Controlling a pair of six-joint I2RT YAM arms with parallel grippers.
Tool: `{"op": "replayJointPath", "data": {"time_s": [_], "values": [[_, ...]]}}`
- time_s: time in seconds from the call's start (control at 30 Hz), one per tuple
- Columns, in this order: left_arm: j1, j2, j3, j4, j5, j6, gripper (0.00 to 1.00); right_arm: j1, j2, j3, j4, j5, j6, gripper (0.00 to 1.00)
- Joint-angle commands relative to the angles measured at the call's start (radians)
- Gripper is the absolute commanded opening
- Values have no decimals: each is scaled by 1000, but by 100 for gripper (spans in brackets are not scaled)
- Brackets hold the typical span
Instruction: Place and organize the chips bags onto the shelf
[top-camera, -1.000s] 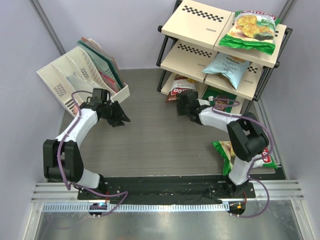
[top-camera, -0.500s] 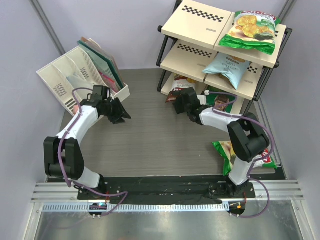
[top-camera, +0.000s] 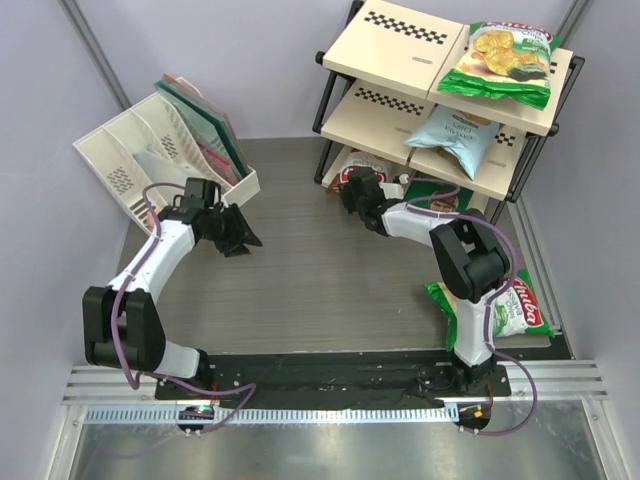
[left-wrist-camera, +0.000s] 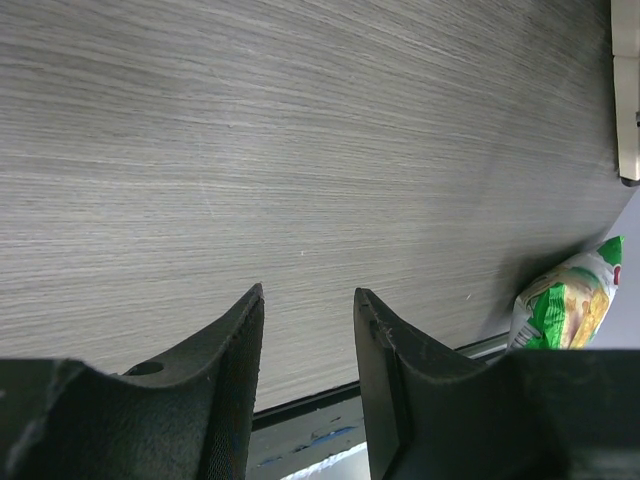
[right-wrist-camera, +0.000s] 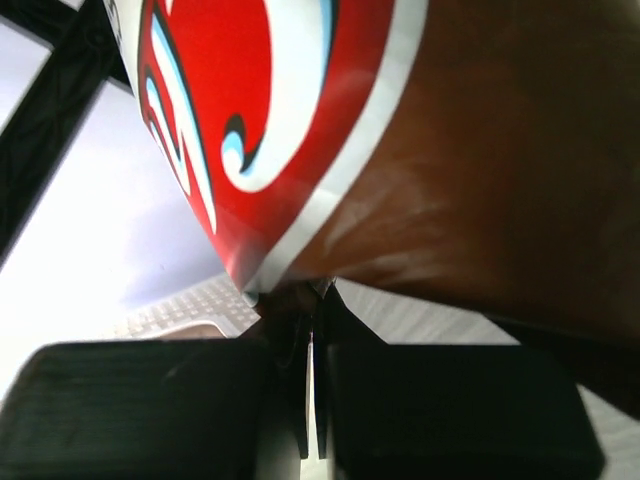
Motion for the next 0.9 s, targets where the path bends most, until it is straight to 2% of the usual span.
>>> {"op": "replayJointPath", "data": {"time_s": [0.0,0.03,0.07,0.2,0.33,0.43,0.63,0.87], "values": [[-3,-21,9,-14,-4,13,42,-5,22,56,-22,88,64,3],[-3,-19,10,-14,-6,13,42,-10,31,58,-21,86,64,11],[-3,-21,9,-13,-3,13,42,-8,31,62,-21,88,61,16],[-4,-19,4,-8,1,13,42,-19,40,64,11,79,43,23],[-4,-19,0,-5,4,13,42,-22,14,104,19,-59,-101,52],[-6,-15,-6,10,8,0,42,-17,-42,64,53,-118,-118,64],[-43,11,27,26,-21,-18,42,-19,-161,-79,105,-270,-109,67],[-208,72,121,46,-41,-29,55,-66,-391,-270,16,-539,-172,67]]}}
